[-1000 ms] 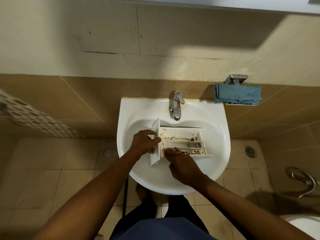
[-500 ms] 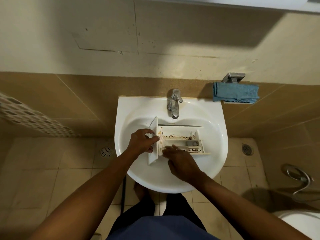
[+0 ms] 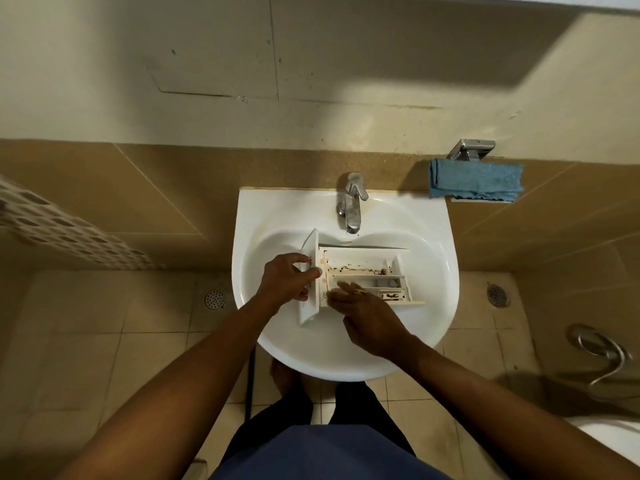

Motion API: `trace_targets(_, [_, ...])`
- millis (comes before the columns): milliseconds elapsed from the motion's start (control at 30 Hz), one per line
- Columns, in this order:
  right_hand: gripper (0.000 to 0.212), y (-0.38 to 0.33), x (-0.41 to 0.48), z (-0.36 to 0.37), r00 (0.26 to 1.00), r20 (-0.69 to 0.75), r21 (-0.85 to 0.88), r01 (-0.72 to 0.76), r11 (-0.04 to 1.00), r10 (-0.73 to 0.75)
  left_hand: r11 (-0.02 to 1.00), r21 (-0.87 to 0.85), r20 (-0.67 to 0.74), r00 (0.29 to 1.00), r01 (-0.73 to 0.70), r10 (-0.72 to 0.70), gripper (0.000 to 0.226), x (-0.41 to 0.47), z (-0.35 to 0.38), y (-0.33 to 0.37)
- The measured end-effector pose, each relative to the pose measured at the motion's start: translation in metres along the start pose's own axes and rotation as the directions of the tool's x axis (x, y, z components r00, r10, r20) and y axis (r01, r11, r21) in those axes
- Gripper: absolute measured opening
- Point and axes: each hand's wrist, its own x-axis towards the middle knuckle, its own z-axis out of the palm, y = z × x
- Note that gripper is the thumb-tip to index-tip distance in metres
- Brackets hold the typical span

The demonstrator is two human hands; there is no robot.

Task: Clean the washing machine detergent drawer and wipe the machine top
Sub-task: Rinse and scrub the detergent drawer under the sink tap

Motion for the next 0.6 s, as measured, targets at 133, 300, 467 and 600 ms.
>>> trace_targets(133, [0.049,0.016,0.052,-0.013,0.992,-0.093,-0.014,-0.083,0.996,0.081,1.000,-0.005,0.002,1.000,0.010,-0.010,0.053,-0.001,0.000,0.002])
trace_targets(300, [0.044,0.007,0.052,-0.020,0.987,-0.108,-0.089,-0.127,0.988,0.117,1.000,-0.012,-0.001,1.000,0.017,-0.017,0.054,0.001,0.000,0.002])
trace_targets(467, [0.050,-0.012,-0.003,-0.003,0.995,-0.080,-0.047,-0.055,0.997,0.052,1.000,0.008,0.004,1.000,0.004,-0.004,0.054,0.002,0.001,-0.001])
trace_targets(600, [0.050,0.013,0.047,-0.008,0.990,-0.084,-0.037,-0.115,0.993,0.112,1.000,-0.001,-0.002,1.000,0.009,-0.009,0.053,0.001,0.001,0.000])
